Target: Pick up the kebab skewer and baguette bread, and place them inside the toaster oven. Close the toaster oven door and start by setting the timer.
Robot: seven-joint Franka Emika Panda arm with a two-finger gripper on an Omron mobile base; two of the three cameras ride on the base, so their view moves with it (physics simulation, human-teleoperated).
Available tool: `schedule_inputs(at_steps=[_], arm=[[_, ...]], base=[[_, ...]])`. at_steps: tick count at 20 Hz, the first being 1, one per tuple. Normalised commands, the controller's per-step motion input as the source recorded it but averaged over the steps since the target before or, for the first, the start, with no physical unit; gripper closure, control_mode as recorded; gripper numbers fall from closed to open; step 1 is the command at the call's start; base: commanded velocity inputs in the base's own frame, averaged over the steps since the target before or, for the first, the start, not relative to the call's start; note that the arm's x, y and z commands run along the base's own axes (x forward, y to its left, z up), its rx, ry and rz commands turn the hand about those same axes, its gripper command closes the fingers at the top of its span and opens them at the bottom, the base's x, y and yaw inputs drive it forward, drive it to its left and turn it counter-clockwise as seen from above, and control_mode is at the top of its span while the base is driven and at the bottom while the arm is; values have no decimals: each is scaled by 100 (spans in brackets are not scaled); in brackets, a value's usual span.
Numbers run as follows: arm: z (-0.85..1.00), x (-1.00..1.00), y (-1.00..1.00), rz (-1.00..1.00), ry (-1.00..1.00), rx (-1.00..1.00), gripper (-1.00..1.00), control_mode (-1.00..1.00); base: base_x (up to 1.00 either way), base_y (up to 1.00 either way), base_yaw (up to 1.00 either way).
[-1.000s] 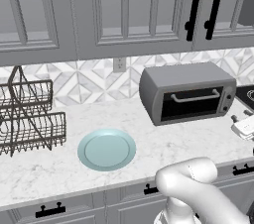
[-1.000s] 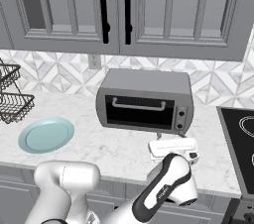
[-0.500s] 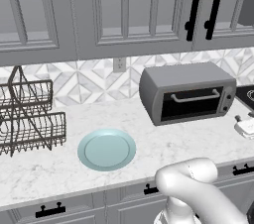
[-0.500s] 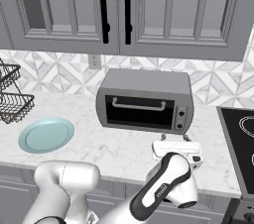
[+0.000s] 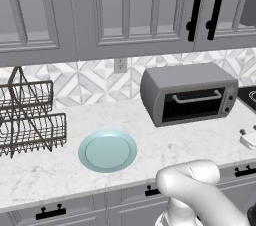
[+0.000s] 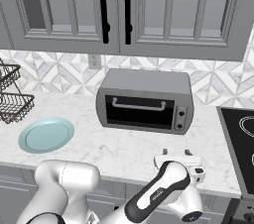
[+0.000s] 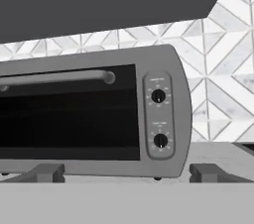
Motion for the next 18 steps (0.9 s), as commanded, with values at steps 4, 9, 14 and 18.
schedule_inputs(at_steps=[4, 9, 14, 18], arm=[[-7, 12, -1, -6, 10, -3, -100, -100], [-3, 37, -22, -12, 4, 0, -100, -100], [0, 41, -7, -10, 7, 0, -100, -100], [0, 47, 0, -1, 7, 0, -100, -100]], base=[[0, 0, 0], [0, 0, 0], [0, 0, 0], [0, 0, 0]])
